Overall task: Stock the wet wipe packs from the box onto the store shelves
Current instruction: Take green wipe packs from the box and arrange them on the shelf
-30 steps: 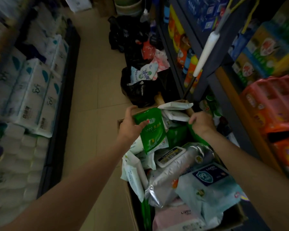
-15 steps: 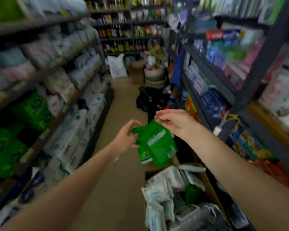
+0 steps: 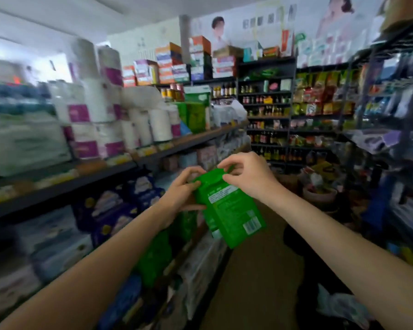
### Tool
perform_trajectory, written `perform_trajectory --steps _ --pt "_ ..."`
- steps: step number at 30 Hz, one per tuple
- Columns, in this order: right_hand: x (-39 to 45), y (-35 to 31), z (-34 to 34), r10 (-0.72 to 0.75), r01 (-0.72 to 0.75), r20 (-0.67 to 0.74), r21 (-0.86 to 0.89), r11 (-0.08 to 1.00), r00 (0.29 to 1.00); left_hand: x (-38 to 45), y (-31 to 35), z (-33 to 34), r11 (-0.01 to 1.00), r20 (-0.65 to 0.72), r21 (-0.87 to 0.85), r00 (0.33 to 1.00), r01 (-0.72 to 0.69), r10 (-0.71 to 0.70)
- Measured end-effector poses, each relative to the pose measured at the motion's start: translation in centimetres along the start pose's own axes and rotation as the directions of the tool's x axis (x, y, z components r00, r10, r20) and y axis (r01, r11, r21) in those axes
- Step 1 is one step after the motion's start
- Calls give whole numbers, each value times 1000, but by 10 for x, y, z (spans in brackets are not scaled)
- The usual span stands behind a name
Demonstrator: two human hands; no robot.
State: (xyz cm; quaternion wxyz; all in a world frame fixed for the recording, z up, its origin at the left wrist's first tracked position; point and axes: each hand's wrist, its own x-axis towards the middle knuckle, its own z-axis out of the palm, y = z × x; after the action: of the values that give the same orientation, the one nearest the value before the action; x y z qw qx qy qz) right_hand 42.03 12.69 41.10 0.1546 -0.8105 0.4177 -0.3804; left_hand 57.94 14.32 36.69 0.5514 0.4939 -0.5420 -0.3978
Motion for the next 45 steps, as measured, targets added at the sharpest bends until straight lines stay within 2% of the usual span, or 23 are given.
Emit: perform_trajectory --steps 3,8,11,13,16,18,20,23,26,29,31,32,34,38,39,40,42,43,45 --pt "41 -76 41 -272 268 -3 -163 950 962 -10 39 -85 993 -126 44 986 -105 110" --pt "99 -190 103 -573 563 -93 -112 819 814 -40 91 -194 983 -296 -28 941 -180 163" --pt "120 -251 136 -710 707 7 -98 700 704 -55 116 -252 971 -437 -6 874 -238 212" --pt "133 -282 156 -792 799 107 -109 591 600 -64 128 -287 966 -514 41 824 -255 239" --pt "154 -318 188 -853 877 208 -153 455 479 -76 138 -329 961 -621 91 740 -262 260" --pt "169 -338 208 -898 908 139 -88 409 418 -78 147 -350 952 -670 169 678 -257 302" --pt "182 -353 225 -929 927 -11 68 369 370 -78 154 -370 939 -713 253 611 -234 344" --pt "205 -367 247 -923 922 -167 242 303 347 -72 160 -398 915 -724 362 563 -181 398" --pt "231 -374 264 -892 888 -238 359 286 383 -65 159 -425 910 -756 413 545 -34 363" --pt "271 -373 279 -797 778 -238 485 398 556 -56 145 -454 873 -808 441 516 208 285" --pt "297 -368 294 -725 606 -113 644 467 679 -46 131 -470 813 -824 456 516 362 233" --pt "306 -365 301 -700 497 -31 727 474 713 -40 125 -476 797 -828 451 521 403 205" --pt "317 -360 319 -671 309 108 827 470 734 -26 111 -485 802 -833 414 535 430 143" --pt "325 -349 362 -601 105 289 839 534 745 0 88 -502 819 -845 362 528 445 86" --pt "325 -347 372 -575 50 322 842 537 752 6 82 -505 775 -837 396 541 492 85" --pt "324 -345 381 -543 -24 356 851 524 760 10 77 -507 679 -821 464 564 569 88" --pt "323 -346 394 -473 -200 428 866 458 770 17 73 -510 422 -797 565 601 709 58" --pt "323 -348 397 -442 -261 454 864 431 774 18 72 -510 252 -777 620 625 743 70" --pt "323 -351 400 -414 -297 469 860 414 780 14 74 -506 39 -744 664 656 746 124"
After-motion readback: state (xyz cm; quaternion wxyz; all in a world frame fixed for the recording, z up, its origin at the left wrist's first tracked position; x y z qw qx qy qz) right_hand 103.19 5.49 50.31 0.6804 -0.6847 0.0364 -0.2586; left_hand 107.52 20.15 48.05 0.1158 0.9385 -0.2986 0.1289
